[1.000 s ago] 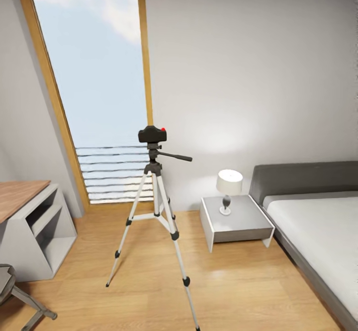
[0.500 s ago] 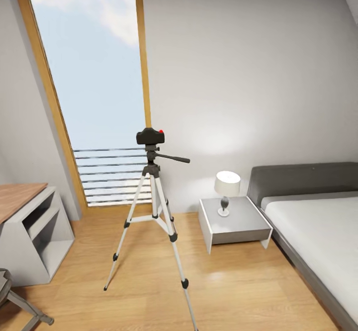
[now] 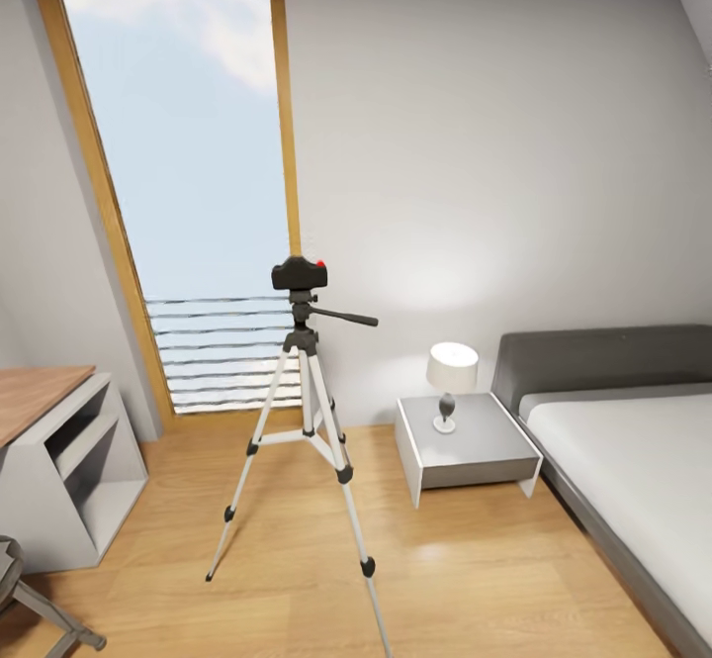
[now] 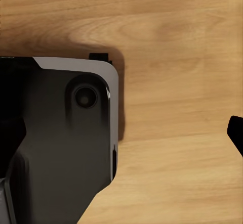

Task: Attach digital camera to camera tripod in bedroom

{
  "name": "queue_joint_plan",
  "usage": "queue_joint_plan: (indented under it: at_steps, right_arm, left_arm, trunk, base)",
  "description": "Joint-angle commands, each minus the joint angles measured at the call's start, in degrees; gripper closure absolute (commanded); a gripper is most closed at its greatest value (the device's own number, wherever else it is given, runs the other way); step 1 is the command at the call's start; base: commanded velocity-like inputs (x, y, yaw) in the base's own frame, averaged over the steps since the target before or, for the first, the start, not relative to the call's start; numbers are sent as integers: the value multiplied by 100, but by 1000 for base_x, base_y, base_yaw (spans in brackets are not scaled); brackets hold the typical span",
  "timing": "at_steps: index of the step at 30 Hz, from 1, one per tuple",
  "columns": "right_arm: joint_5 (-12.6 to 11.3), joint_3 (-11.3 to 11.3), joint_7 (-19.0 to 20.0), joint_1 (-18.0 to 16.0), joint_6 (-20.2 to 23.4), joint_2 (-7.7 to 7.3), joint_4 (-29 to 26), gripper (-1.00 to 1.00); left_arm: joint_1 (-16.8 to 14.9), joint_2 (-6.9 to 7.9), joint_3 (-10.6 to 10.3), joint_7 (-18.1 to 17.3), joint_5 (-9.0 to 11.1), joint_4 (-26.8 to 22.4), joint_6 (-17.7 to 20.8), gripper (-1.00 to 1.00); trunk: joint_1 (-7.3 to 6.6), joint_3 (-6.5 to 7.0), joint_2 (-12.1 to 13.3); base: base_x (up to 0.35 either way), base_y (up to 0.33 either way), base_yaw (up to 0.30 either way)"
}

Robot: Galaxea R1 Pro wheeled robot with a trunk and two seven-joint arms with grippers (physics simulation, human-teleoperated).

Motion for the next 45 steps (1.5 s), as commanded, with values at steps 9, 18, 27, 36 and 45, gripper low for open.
queue_joint_plan:
  at_steps: [9,18,27,36,45]
  right_arm:
    - [-47,47,23,-6,-7,0,14,-100]
    - [-46,47,23,-6,-6,-6,14,-100]
    - [-40,49,24,-6,-6,-13,14,-100]
    - [-37,55,53,-6,23,-33,14,-100]
    - [-37,56,41,-6,20,-43,14,-100]
  left_arm:
    - [1,-1,35,18,-16,-8,20,-100]
    - [1,-1,35,18,-15,-8,20,-100]
    - [1,-1,35,18,-15,-8,20,-100]
    - [1,-1,35,18,-16,-8,20,-100]
    - [1,-1,35,18,-16,-8,20,-100]
  trunk:
    - [2,75,-3]
    - [2,113,-3]
    - [2,119,-3]
    - [2,120,-3]
    - [2,120,-3]
  base:
    - [0,0,0]
    - [0,0,0]
    - [0,0,0]
    - [0,0,0]
    - [0,0,0]
